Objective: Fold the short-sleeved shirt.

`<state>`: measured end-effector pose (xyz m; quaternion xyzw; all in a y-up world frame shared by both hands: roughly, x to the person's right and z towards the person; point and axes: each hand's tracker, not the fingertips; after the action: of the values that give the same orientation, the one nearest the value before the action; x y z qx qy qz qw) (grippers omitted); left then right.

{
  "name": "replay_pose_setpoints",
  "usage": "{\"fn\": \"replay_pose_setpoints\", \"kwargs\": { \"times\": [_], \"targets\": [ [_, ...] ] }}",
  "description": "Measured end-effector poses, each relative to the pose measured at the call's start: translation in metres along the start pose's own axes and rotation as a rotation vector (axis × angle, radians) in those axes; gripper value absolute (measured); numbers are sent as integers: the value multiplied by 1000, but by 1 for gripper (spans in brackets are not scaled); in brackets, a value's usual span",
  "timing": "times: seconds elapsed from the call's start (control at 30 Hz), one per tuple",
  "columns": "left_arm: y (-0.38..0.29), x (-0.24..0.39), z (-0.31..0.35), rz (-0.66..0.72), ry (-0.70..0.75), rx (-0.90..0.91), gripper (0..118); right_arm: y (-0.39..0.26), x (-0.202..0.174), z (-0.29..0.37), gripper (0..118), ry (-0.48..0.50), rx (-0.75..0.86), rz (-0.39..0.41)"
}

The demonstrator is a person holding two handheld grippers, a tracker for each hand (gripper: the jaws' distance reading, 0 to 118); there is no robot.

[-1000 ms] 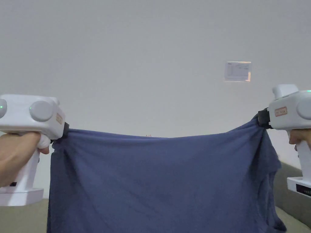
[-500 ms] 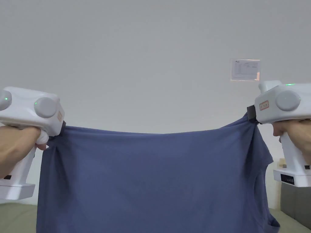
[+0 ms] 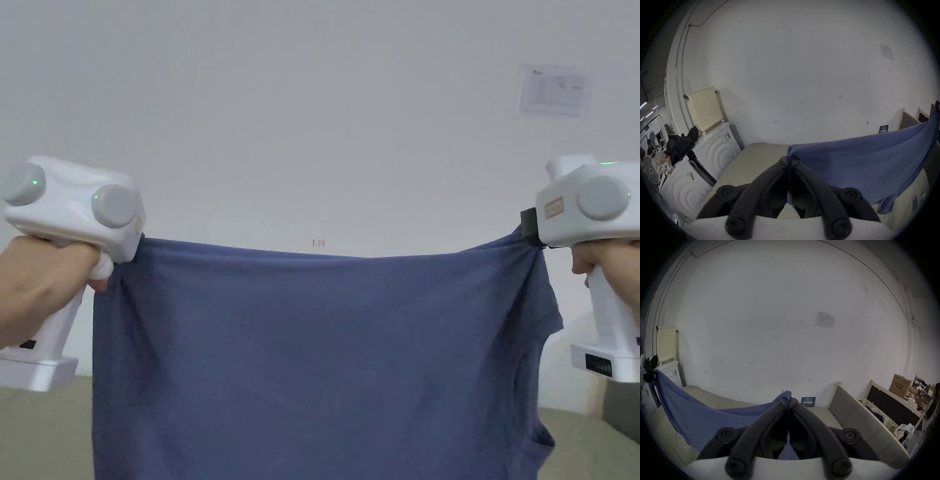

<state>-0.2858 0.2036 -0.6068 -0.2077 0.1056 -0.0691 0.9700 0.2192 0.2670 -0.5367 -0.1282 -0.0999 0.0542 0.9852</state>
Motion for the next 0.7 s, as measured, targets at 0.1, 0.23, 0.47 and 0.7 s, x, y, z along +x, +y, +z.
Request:
{"fn": "replay_pose_setpoints", "kwargs": {
  "times": [0.1,0.23,0.47,0.7],
  "targets": [
    [-31,9,-26,4,3,-54,2,-41,-13,-41,0,14,-45,9],
    [-79,25,-50,-26,-18,-125,2,-102,-21,-53,0,32,-121,9],
    [-198,28,-40,-69,-72,-251,2,-232,-15,-19,0,99,-292,11],
    [-336,-4,13,-62,-107,-381,2,-355,-1,77,0,161,-408,-9]
  ]
}}
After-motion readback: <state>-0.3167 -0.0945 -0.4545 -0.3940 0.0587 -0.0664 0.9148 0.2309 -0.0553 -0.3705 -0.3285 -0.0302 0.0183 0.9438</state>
